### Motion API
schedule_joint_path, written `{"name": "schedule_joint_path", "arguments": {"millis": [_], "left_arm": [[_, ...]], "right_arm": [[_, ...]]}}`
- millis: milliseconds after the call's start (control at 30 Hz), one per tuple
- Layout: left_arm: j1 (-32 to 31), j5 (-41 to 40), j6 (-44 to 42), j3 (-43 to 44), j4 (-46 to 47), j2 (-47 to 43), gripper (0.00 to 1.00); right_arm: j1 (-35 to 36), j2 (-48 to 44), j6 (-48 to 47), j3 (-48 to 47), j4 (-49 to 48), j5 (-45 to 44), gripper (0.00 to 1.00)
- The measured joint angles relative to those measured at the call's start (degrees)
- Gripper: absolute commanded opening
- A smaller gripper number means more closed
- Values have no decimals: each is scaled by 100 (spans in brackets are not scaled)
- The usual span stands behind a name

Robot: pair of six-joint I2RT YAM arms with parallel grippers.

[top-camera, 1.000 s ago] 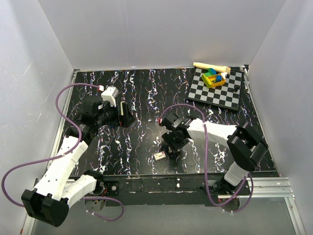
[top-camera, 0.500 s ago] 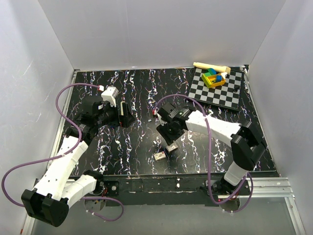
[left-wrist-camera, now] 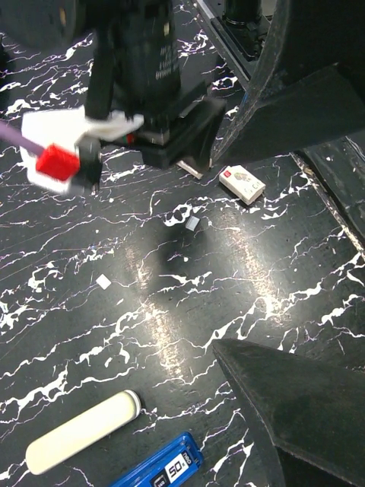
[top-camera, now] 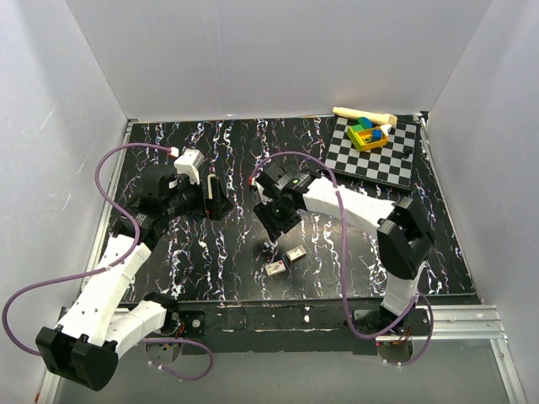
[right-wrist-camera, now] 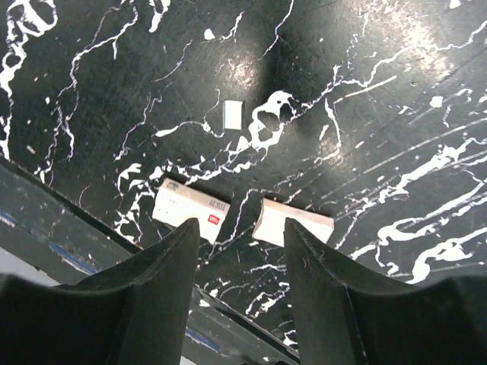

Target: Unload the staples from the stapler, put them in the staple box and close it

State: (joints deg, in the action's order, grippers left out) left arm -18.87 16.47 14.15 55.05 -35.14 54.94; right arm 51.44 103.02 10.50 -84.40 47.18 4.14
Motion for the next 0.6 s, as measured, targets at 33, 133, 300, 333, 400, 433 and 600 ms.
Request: {"name": "schedule_joint_path", "arguments": {"millis": [33,133,300,333,400,433,600], "left_arm": [[0,-2,2,11,-26,-9,98],[0,-72,42,20,-87,-96,98],[0,-299,105,20,-118,-398,98],[0,-319,107,20,-120,-422,98],[0,-363,120,20,-129,-463,98],[0,-374,125,20,-131,-463,98],[0,-387,125,20,-173,-452,98]], "right_arm": [[0,94,35,-11,-15,7,57],[4,402,175,-83,-61,13,58],[37,704,343,-251,-92,-39,61],[46,750,378,-275,-116,-52,61],[61,809,435,-295,-162,-61,61],[70,826,461,-295,-179,-63,62],[120,990,584,-417,-240,-76,63]]}}
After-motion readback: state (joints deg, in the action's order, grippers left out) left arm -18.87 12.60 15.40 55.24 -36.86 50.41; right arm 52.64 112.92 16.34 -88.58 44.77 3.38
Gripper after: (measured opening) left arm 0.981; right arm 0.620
